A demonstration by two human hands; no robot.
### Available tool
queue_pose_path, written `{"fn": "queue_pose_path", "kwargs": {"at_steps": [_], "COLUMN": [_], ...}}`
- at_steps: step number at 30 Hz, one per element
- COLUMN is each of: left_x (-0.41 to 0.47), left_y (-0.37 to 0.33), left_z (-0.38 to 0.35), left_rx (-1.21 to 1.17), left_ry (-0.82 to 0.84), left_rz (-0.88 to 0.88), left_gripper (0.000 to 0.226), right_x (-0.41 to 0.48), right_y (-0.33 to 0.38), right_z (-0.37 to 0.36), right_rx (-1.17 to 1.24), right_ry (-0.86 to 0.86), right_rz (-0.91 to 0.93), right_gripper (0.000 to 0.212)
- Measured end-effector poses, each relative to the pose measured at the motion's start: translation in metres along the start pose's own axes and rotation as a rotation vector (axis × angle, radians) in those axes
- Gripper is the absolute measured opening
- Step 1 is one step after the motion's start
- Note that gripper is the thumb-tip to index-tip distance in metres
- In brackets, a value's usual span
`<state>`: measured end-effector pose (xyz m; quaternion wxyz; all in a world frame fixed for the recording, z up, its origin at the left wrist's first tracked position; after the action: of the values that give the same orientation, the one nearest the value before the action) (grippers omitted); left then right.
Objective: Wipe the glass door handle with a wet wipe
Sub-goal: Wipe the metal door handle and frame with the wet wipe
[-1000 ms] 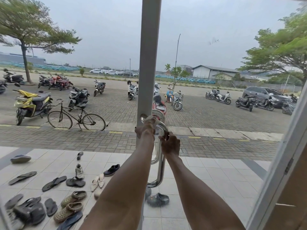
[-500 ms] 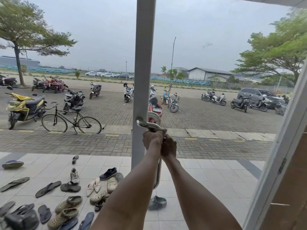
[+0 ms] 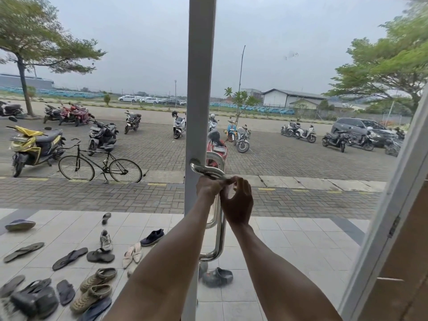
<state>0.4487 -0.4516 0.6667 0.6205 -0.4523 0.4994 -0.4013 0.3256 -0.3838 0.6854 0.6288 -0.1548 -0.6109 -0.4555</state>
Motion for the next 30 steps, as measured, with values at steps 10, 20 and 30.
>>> {"fn": "queue_pose_path", "kwargs": {"at_steps": [10,20,30], "left_x": [-0.015,-0.002,-0.008], "left_y": [0.008,0.017,0.018], "left_z": [0.021,0.081,0.037], "left_rx": [-0.032,-0.282,-0.041], "left_ry": [0.23,-0.155,-0.032], "left_rz": [-0.112,-0.236,-0.283], "left_gripper": [0.034,0.035,0.021], "right_x": [-0.001,0.022,-0.012], "right_y": [0.005,0.01,-0.015], "right_z": [-0.014,-0.027,-0.031], "right_rx": [0.05,-0.139,-0.085], "right_ry": [0.001,0.214,0.359], "right_rz": [-0.037,-0.029,-0.306], "right_gripper": [0.031,0.02,0.033]}}
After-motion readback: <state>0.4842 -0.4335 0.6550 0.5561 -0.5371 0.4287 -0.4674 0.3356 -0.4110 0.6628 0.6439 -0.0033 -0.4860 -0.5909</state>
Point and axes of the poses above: each hand's wrist, its own x-axis towards the middle knuckle, its own z-axis out of the back of the hand, y = z × x, the point moved 8 cm from there along x, towards the middle knuckle, and after that the axes turned 12 degrees about z, right-handed, at the moved point
